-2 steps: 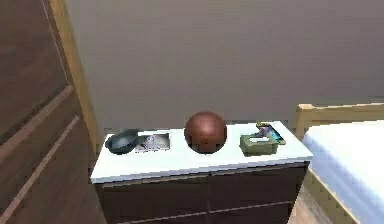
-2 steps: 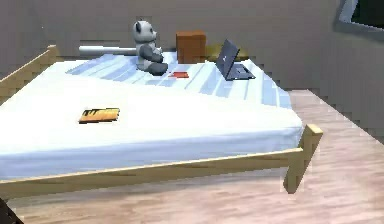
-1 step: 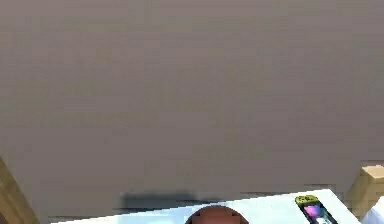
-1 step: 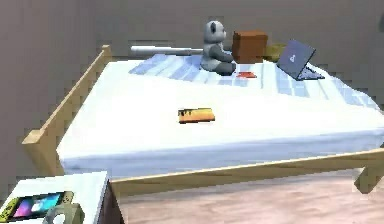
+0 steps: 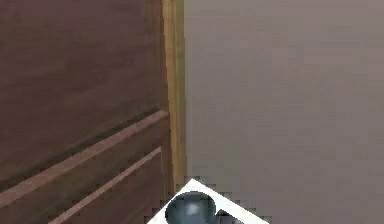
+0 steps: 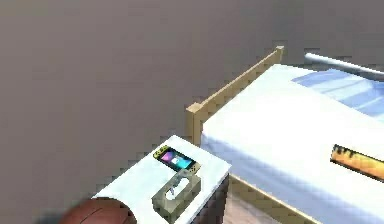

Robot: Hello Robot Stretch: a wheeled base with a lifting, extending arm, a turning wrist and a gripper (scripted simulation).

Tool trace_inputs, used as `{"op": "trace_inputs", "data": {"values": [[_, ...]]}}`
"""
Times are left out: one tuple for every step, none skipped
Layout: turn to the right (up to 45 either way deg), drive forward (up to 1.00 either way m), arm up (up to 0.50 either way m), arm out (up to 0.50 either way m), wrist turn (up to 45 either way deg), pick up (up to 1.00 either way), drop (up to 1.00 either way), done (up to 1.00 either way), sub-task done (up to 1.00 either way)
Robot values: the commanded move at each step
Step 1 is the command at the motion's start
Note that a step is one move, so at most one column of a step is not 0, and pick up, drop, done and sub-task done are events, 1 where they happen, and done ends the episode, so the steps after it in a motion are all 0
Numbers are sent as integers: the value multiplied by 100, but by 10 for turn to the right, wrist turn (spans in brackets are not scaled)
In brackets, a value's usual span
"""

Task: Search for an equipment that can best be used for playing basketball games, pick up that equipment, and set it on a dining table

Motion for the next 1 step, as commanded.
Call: {"op": "trace_inputs", "data": {"values": [[-270, 0, 0, 0, 0, 0, 0, 0, 0]]}}
